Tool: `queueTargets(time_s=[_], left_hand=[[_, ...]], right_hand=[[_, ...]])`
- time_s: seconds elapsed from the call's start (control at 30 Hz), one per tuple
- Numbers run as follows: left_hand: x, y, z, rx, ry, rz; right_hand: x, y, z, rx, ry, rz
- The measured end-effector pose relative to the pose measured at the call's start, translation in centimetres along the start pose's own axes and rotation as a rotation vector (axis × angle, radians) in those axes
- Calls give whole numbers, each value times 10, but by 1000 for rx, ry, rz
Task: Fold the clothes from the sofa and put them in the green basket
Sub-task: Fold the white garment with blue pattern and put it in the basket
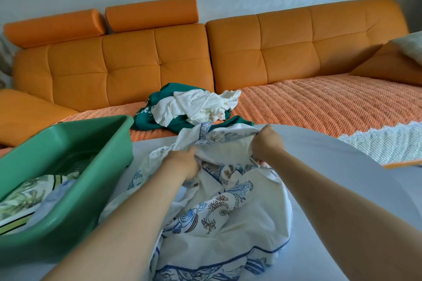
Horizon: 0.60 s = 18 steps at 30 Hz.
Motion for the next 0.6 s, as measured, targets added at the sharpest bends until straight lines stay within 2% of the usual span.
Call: queueTargets(time_s=[0.1, 0.17, 0.27, 0.33, 0.4, 0.47, 0.53, 0.6], left_hand=[[-2, -19, 14, -106, -185, -199], [-6, -32, 24, -208, -334, -337], [-22, -38, 31, -325, -320, -408], [-28, -26, 17, -243, -192, -424], [-31, -2, 4, -93, -3, -327], [-28, 21, -6, 24, 92, -115], [-17, 35, -12, 92, 61, 105], [-7, 42, -19, 143, 22, 230]], right_hand=[[-10, 2, -2, 106, 58, -328], [-17, 2, -4, 103, 127, -390], [-21, -2, -11, 29, 158, -270], [-14, -5, -16, -15, 67, -187], [-4, -10, -17, -92, -31, -59], [1, -16, -16, -202, -23, 24], [6, -26, -11, -347, -18, 72], [20, -33, -4, -449, -94, 257]])
Point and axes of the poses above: each hand's wrist, its own z-axis away from the middle knuckle, its own x-axis out of the palm, y = z × x, the point moved 6 cm from there along -z, towards the middle knuckle, and after that the axes turned 6 degrees about y, right-handed, at the moved point
